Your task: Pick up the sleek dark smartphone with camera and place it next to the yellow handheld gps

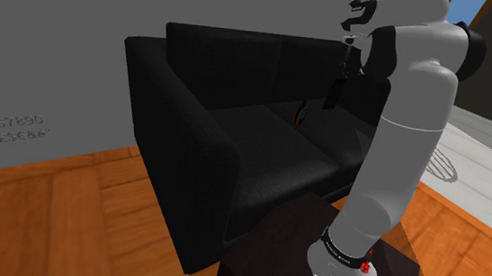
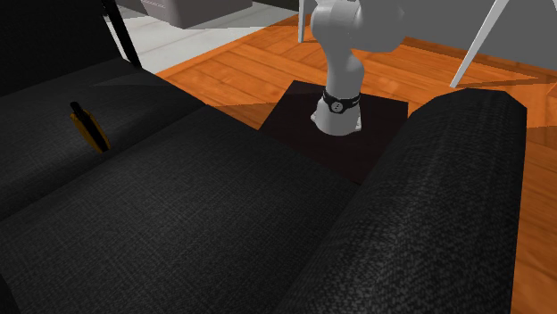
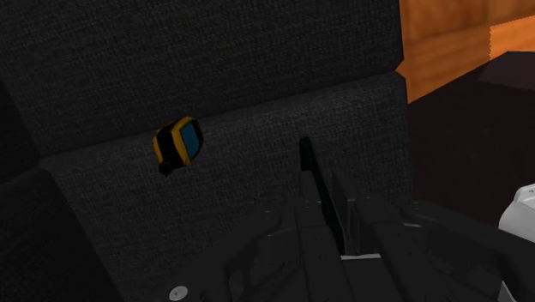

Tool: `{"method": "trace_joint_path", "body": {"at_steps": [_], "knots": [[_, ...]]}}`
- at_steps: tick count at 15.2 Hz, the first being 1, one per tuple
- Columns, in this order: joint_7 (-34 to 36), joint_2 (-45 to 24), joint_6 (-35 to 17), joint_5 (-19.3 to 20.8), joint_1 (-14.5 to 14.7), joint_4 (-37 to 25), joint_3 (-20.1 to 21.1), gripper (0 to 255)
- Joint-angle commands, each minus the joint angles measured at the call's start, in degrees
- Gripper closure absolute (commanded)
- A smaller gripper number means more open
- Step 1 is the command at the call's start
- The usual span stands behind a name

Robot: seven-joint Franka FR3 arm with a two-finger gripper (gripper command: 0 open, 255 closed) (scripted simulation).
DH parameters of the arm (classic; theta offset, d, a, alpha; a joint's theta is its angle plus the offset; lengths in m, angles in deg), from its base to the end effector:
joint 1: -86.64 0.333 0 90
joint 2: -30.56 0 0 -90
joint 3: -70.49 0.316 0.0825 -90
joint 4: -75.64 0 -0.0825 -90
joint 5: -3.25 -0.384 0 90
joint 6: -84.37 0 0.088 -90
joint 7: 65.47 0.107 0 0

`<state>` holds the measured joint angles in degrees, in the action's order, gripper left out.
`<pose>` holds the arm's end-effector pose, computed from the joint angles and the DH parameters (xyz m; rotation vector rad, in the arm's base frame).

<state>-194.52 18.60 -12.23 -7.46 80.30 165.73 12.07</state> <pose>0.3133 -0.5107 0.5651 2.6641 1.6538 0.0120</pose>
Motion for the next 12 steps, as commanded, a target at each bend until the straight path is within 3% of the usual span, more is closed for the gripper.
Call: {"method": "trace_joint_path", "body": {"at_steps": [1, 12], "knots": [[0.2, 0.5, -1.7, 0.3, 0.5, 2.0, 0.0, 255], [-0.3, 0.1, -10.1, -0.2, 1.2, 10.2, 0.4, 255]]}}
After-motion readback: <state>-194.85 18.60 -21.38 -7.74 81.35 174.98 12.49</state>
